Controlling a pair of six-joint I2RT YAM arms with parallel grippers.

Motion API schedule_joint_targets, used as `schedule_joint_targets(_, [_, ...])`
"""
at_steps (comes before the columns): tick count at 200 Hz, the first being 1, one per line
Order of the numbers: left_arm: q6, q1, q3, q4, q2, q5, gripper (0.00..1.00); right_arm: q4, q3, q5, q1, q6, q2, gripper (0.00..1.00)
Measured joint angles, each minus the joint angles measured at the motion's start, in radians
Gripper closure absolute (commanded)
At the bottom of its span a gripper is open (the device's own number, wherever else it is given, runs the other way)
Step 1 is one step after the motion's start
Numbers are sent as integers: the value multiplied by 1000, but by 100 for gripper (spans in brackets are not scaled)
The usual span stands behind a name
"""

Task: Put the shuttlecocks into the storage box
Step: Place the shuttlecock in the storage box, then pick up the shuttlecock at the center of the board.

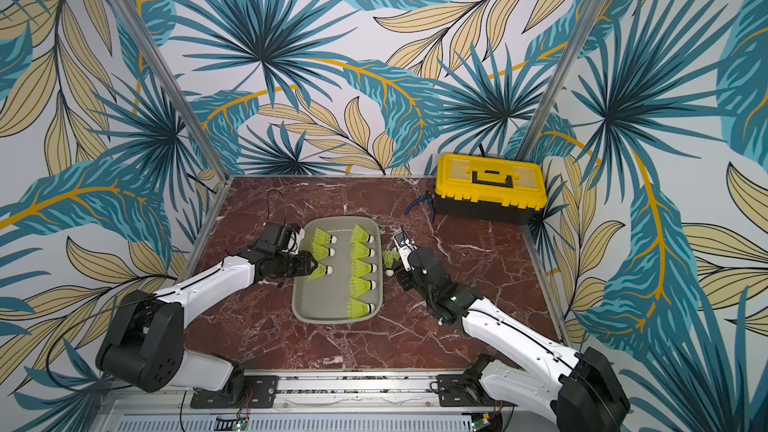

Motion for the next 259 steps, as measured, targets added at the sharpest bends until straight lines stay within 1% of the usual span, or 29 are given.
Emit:
schedule_joint_targets(32, [-3,0,23,-7,-75,9,53,-5,10,34,0,80,54,38])
schedule_joint_targets(65, [-10,0,32,-17,-164,8,53,-50,64,66,0,191,124,38])
schedule_joint_targets(92, [-18,1,32,-29,-235,0,52,-93,114,56,-2,271,184,39])
schedule_joint_targets(111, [-26,1,32,-31,-280,-12,52,-107,124,20,-5,310,214,41])
schedule_joint_targets(131, [-33,1,32,-33,-311,-29,52,-111,124,-25,-10,330,238,46])
schedule_joint_targets(161, [-38,1,30,-35,-339,-47,52,-111,124,-100,-27,337,290,48])
schedule_joint_targets(189, [-44,1,25,-35,-345,-60,52,-109,128,-160,-41,344,344,54])
schedule_joint_targets(230, [-45,1,22,-39,-345,-73,52,-108,154,-193,-51,360,425,57])
schedule_joint_targets(259, [-45,1,22,-40,-345,-77,52,-107,175,-194,-58,374,465,57])
